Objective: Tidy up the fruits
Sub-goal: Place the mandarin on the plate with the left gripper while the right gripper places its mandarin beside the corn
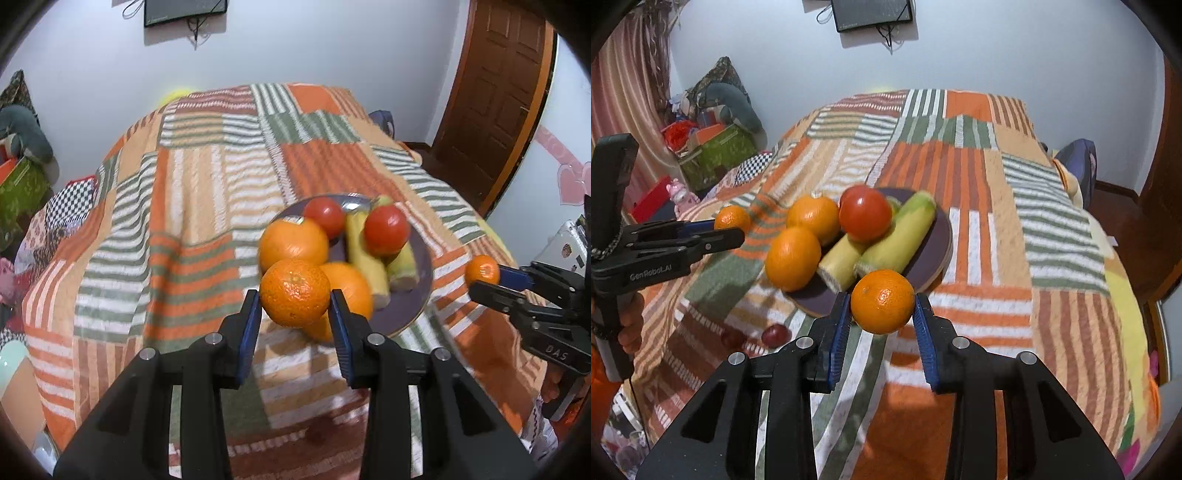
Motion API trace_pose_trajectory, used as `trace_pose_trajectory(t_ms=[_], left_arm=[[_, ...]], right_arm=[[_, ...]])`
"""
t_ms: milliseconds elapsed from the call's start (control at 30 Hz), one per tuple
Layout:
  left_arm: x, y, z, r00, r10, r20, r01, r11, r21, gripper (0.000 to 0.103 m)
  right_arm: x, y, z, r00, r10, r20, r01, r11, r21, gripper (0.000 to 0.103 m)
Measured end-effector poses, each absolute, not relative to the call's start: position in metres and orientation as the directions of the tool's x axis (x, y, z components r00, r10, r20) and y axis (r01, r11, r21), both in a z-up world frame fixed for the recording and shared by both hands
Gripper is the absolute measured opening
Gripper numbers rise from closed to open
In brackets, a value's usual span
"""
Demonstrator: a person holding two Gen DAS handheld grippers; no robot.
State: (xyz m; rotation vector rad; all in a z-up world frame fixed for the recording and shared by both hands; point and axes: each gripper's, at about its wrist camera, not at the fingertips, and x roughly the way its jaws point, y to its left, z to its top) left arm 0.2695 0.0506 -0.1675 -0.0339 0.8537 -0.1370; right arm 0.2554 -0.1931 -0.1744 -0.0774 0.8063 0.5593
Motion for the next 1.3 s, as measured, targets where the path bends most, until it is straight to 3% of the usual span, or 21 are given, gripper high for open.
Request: trace_pose_trajectory(t_ms=[500, 1300], left_arm=[[0.315, 0.016, -0.173, 0.64, -0.163, -0.751, 0.151, 0.985, -0.085, 0.037], [0.344, 0.011, -0.197, 0.614, -0.174, -0.77, 0.149, 0.983, -0.104, 0.037]], right_arm=[[0.301, -0.2, -0.161, 0.599, 0.449, -0.663, -0.494, 0.859, 0.134, 0.031], [0.344, -0.191, -0.201, 0.538, 0.424, -0.729, -0.479, 0.865, 0.15, 0.031]])
